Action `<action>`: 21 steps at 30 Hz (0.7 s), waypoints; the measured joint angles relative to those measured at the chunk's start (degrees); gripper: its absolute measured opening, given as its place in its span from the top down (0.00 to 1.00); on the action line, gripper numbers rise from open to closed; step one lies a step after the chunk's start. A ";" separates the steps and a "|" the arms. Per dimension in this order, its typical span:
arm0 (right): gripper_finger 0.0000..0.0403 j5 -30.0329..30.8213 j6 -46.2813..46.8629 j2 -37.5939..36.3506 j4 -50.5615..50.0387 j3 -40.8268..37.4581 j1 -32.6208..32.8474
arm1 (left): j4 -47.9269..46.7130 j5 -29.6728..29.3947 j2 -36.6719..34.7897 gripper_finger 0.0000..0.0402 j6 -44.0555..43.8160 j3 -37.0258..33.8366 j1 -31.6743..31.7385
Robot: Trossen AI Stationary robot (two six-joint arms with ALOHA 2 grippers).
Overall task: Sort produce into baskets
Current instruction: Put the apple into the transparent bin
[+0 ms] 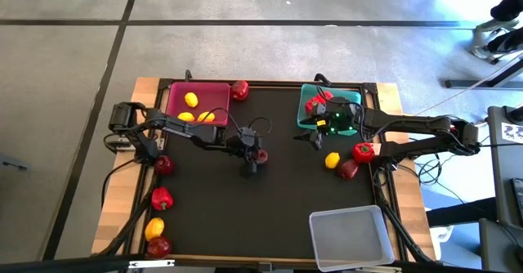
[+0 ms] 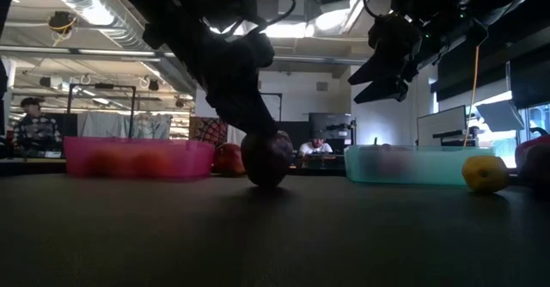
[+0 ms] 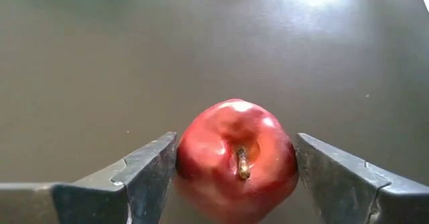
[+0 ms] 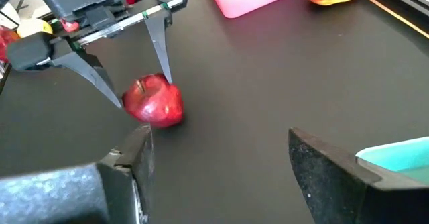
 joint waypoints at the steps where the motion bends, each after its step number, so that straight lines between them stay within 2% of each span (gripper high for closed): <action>1: 0.36 0.01 -0.01 0.01 -0.02 0.00 0.00 | 0.01 0.02 0.00 0.27 0.60 0.00 0.00; 17: 0.36 0.45 -0.03 0.02 0.00 0.00 0.00 | -0.30 -2.12 0.00 0.27 -1.64 0.04 -0.02; 21: 0.36 0.45 -0.03 0.02 0.01 0.00 0.00 | -0.35 -2.84 0.35 0.22 -3.42 0.04 -0.02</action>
